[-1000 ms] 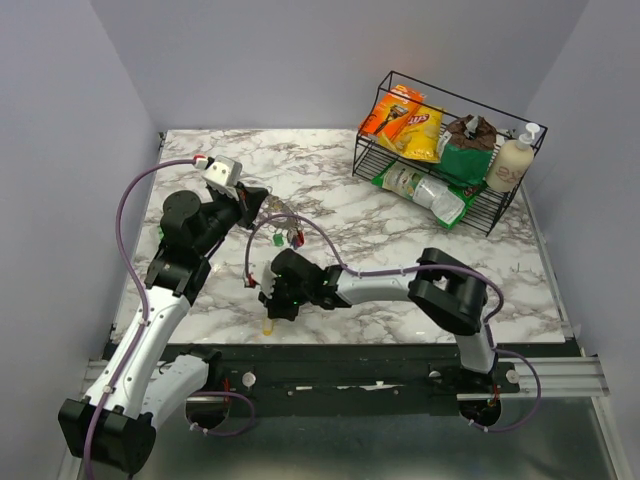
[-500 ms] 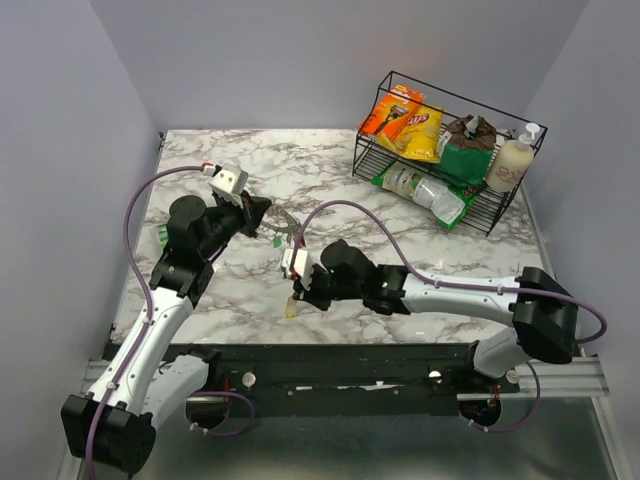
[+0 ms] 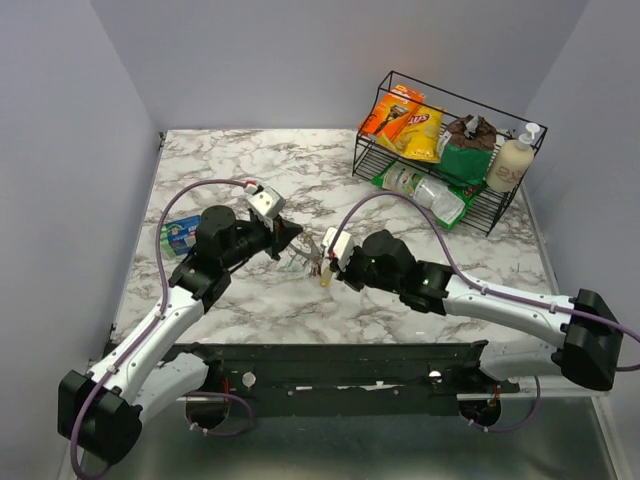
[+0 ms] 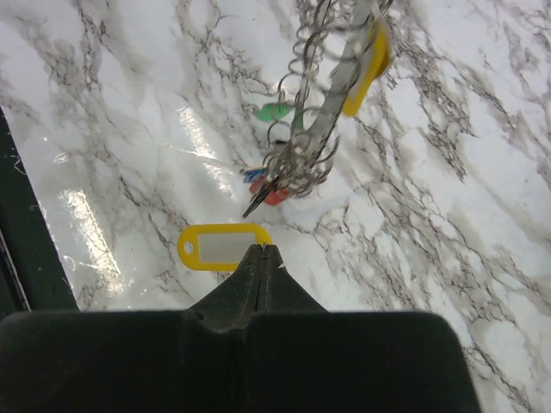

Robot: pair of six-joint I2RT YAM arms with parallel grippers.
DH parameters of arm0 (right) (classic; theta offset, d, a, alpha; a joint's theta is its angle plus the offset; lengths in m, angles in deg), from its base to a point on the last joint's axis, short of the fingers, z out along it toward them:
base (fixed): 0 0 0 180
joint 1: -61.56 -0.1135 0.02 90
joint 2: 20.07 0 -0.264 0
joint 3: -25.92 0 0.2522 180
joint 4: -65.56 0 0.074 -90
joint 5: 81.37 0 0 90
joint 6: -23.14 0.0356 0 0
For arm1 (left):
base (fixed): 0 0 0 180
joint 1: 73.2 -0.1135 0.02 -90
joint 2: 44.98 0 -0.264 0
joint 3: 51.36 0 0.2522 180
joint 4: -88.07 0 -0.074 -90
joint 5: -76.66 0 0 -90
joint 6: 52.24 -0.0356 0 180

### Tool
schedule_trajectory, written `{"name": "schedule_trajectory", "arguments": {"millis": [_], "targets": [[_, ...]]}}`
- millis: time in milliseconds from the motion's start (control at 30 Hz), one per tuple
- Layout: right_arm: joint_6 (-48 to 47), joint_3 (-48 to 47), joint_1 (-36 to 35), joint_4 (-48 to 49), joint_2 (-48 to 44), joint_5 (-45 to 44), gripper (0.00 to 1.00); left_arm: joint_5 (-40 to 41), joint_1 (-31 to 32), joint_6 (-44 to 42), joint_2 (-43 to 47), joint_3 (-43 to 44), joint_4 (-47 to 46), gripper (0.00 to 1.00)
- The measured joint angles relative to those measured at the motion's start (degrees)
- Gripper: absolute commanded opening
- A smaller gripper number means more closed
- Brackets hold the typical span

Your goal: Put the keys on the keyring

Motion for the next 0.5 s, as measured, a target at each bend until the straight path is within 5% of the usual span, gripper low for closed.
{"name": "schedule_trajectory", "arguments": {"millis": [500], "targets": [[-3.06, 0.94, 0.26, -3.98, -5.14, -4.44, 0.00, -7.72, 8.57, -7.65, -3.23, -2.25, 0.31, 0.00]]}}
